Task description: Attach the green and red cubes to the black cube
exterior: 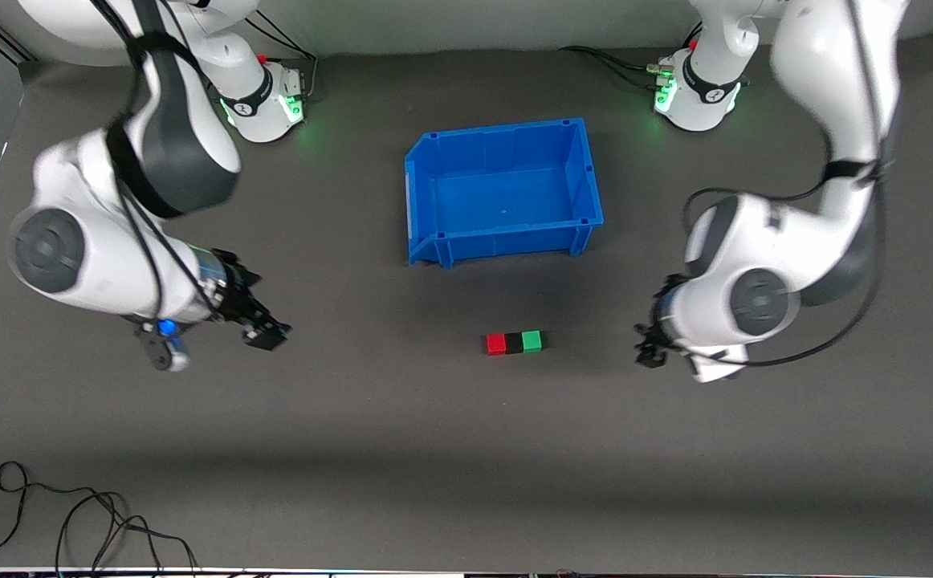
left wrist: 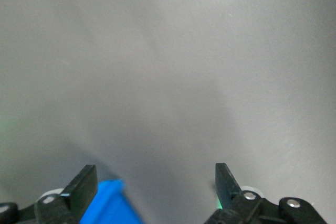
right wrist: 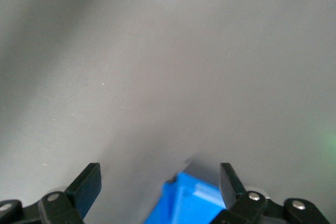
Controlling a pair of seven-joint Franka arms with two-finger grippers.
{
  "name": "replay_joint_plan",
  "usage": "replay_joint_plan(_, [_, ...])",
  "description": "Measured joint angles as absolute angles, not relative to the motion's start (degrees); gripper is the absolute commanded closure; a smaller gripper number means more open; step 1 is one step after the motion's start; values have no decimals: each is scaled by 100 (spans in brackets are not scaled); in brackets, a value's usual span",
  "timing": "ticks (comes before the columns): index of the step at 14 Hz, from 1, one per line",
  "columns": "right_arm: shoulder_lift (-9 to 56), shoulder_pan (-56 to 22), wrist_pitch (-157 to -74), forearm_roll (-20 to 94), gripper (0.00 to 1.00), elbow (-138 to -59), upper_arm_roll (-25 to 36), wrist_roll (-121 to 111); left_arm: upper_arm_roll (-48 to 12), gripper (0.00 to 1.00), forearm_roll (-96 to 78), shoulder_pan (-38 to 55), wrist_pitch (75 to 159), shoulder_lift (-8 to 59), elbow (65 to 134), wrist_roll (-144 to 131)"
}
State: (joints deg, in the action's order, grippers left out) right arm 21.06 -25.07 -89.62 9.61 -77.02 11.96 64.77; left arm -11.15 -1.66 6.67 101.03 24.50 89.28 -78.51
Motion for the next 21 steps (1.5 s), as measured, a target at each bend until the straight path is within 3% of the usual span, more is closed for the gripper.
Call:
replay_joint_plan(4, [1182, -2132, -8889, 476, 0, -8261, 1192, 4800, -1097, 0, -206, 20, 8829, 1504, 8921, -5387])
replay_joint_plan(7, [599, -1177, -8888, 272, 0, -8658, 737, 3419, -1071, 0, -206, -466, 8442, 913, 8932, -3659])
replay_joint_plan(11, [220, 120, -8902, 57, 0, -8858, -274, 1750, -1087, 0, 172, -628, 8438, 581, 8939, -1782])
replay_joint_plan(15, [156, 283, -9108, 39, 0, -8866, -119, 256, -1178, 1, 308, -562, 8787, 389, 9298, -1490])
replay_joint_plan(21, [104, 271, -9113, 39, 0, -8875, -72, -4, -1181, 0, 309, -540, 9227, 190, 9587, -901])
